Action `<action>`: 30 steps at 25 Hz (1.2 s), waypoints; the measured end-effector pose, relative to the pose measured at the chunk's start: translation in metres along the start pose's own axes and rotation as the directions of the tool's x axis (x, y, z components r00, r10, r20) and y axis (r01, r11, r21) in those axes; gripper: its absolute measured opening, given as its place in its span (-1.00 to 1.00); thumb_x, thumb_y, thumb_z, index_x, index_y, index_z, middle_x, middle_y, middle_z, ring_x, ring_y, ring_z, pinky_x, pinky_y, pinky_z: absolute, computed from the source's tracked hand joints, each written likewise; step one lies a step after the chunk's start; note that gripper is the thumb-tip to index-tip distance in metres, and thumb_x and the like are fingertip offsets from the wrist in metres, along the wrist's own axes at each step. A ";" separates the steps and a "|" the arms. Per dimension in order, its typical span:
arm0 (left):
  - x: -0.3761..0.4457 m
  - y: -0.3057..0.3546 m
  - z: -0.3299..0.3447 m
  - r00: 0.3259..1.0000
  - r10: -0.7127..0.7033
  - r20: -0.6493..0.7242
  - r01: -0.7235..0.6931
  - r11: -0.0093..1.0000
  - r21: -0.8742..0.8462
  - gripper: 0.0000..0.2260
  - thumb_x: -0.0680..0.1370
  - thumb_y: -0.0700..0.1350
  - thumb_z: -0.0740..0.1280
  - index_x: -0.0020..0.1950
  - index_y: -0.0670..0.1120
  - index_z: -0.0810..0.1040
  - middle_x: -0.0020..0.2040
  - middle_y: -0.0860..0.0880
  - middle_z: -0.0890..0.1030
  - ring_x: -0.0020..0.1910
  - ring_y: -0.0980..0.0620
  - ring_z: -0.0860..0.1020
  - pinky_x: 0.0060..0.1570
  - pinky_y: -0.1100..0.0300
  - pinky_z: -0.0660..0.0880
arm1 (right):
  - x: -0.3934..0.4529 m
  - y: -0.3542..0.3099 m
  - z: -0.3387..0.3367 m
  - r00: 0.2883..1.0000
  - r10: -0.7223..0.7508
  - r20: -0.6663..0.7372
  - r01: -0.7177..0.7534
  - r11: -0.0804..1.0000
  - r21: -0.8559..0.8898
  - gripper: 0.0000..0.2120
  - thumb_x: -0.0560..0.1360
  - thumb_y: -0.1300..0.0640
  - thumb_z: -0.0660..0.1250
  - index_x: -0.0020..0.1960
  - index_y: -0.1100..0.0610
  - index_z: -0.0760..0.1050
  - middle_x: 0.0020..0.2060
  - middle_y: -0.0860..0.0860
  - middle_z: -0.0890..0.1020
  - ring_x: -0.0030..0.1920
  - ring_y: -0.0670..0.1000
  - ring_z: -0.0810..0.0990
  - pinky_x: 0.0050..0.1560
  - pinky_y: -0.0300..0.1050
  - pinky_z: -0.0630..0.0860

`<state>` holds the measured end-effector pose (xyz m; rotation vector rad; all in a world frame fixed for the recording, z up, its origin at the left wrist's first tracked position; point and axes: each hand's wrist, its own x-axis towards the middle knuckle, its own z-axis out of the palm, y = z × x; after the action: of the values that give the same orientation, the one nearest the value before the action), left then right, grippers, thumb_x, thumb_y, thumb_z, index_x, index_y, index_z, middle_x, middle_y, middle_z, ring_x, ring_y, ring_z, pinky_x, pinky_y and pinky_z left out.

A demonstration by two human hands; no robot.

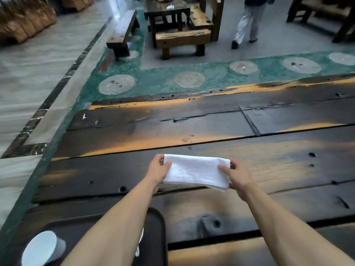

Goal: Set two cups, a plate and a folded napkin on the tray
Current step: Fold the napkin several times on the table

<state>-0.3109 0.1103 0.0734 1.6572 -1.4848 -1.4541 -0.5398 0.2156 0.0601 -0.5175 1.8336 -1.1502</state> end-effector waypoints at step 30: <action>-0.262 -0.220 -0.180 0.965 -0.233 -0.122 0.226 0.972 -0.067 -0.83 0.65 -0.12 0.19 0.23 0.01 0.44 0.06 -0.03 0.57 0.00 0.03 0.52 -0.11 0.18 0.43 | -0.271 0.139 0.127 0.971 0.100 0.217 -0.043 0.966 -0.254 -0.54 0.44 0.46 0.20 0.28 0.16 0.47 -0.06 0.11 0.66 -0.15 0.08 0.63 -0.20 -0.05 0.58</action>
<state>-0.0204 0.3626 0.0412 1.9033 -1.2067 -1.4589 -0.2770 0.4142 0.0410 -0.6903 1.7866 -0.7811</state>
